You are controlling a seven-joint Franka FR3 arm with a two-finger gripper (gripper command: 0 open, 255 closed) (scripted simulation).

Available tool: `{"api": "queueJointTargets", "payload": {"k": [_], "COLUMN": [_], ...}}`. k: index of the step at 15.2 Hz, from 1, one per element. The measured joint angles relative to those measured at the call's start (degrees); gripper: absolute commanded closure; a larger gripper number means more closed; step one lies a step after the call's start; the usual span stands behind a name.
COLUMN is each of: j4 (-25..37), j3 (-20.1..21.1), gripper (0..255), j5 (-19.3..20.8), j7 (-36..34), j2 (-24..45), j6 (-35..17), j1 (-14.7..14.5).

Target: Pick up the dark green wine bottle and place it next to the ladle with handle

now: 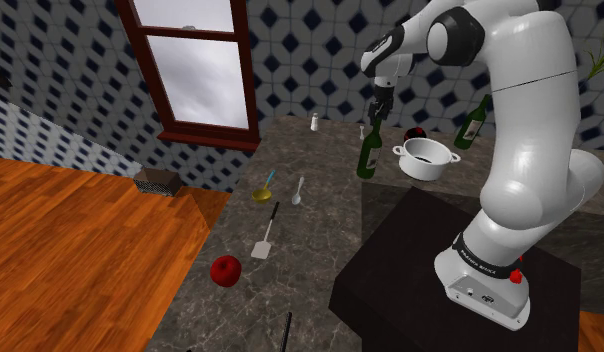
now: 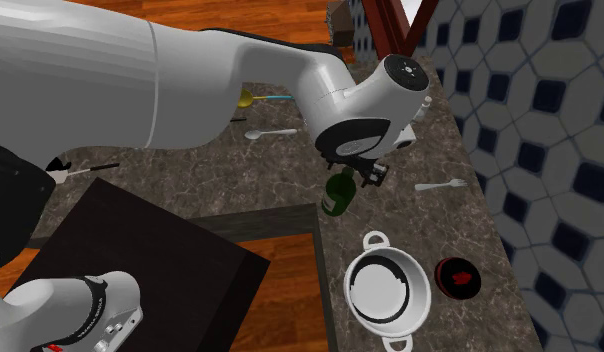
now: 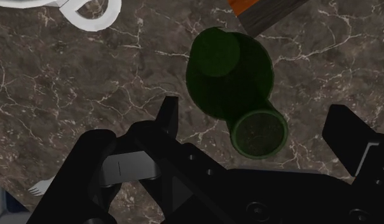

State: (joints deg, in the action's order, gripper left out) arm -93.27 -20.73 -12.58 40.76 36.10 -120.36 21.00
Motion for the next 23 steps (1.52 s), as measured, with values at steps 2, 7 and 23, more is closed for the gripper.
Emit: {"api": "queueJointTargets", "payload": {"k": [2,7,23], "j4": [-0.33,-0.41,0.17], "j3": [0.05,0.07,-0.48], "gripper": [0,255,255], "j5": [-0.08,-0.12,0.68], "j7": [0.1,0.11,-0.31], "j2": [0.13,0.2,-1.97], "j6": [-0.46,-0.62,2.05], "j1": [0.03,0.03,-0.34]}}
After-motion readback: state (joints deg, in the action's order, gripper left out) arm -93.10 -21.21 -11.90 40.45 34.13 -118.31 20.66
